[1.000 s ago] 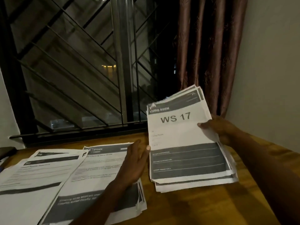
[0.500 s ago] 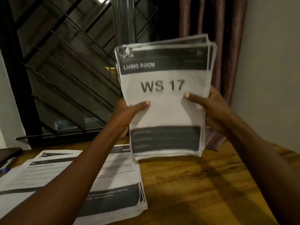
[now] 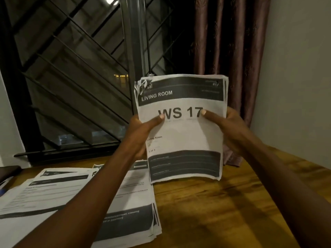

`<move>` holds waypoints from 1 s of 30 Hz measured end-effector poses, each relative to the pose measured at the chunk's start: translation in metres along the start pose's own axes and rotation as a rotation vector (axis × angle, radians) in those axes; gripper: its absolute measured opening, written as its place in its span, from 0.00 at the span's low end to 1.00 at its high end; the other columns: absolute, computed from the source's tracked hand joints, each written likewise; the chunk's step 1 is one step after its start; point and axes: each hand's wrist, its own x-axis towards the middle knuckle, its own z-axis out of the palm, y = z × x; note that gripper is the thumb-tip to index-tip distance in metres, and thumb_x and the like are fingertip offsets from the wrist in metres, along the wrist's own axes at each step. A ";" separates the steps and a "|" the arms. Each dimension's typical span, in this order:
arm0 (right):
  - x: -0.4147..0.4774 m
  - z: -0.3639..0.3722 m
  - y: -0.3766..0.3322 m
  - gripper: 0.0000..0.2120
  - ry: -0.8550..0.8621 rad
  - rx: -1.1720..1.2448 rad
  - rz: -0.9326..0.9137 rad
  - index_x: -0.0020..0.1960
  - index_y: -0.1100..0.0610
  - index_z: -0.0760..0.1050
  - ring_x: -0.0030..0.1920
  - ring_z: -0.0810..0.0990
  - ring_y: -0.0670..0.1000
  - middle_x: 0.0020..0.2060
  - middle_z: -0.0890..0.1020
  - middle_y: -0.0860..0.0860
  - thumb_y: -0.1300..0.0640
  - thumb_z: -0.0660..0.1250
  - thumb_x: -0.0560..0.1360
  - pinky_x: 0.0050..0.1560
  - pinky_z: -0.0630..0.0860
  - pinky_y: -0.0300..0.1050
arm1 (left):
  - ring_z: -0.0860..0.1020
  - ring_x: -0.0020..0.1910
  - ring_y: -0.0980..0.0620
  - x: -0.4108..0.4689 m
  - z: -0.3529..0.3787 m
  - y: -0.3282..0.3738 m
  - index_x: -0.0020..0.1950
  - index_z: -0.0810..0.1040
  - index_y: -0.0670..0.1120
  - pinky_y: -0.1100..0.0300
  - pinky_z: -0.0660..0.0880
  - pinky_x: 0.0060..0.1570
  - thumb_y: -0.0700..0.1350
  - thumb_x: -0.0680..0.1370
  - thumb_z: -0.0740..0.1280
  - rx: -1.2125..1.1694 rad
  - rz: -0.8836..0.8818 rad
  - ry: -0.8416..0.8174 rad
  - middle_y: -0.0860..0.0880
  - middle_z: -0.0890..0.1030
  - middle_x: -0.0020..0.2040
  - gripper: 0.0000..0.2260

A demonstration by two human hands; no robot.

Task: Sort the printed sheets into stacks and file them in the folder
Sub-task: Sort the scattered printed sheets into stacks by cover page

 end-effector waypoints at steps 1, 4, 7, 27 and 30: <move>-0.002 0.000 0.004 0.14 -0.004 0.004 0.020 0.53 0.48 0.75 0.48 0.83 0.52 0.51 0.82 0.51 0.53 0.72 0.69 0.47 0.81 0.50 | 0.83 0.52 0.43 -0.002 -0.002 -0.006 0.62 0.77 0.42 0.43 0.80 0.51 0.42 0.67 0.74 0.020 -0.013 0.009 0.43 0.84 0.55 0.24; -0.011 0.003 0.024 0.12 0.055 -0.010 0.099 0.50 0.47 0.74 0.46 0.81 0.53 0.49 0.82 0.52 0.55 0.72 0.69 0.41 0.79 0.46 | 0.83 0.53 0.47 -0.016 -0.005 -0.037 0.61 0.78 0.47 0.47 0.78 0.55 0.40 0.71 0.74 0.134 -0.097 0.007 0.47 0.84 0.55 0.18; -0.006 0.003 0.021 0.10 0.101 -0.056 0.054 0.48 0.46 0.73 0.46 0.80 0.52 0.49 0.81 0.50 0.55 0.71 0.72 0.41 0.78 0.45 | 0.81 0.54 0.49 -0.013 -0.002 -0.045 0.57 0.77 0.52 0.52 0.77 0.56 0.39 0.74 0.71 0.176 -0.076 -0.004 0.50 0.82 0.57 0.14; -0.012 0.105 0.122 0.13 -0.105 -0.356 0.347 0.47 0.57 0.75 0.36 0.80 0.43 0.42 0.83 0.50 0.56 0.76 0.68 0.29 0.73 0.31 | 0.81 0.56 0.36 -0.065 -0.165 -0.058 0.66 0.74 0.46 0.35 0.74 0.58 0.37 0.71 0.70 -0.034 -0.491 0.104 0.40 0.82 0.58 0.23; -0.008 0.103 0.127 0.11 -0.122 -0.473 0.324 0.47 0.56 0.75 0.40 0.78 0.46 0.44 0.81 0.49 0.54 0.75 0.70 0.36 0.72 0.36 | 0.83 0.52 0.39 -0.063 -0.163 -0.062 0.65 0.75 0.47 0.37 0.76 0.56 0.40 0.73 0.70 0.000 -0.472 0.129 0.42 0.84 0.55 0.20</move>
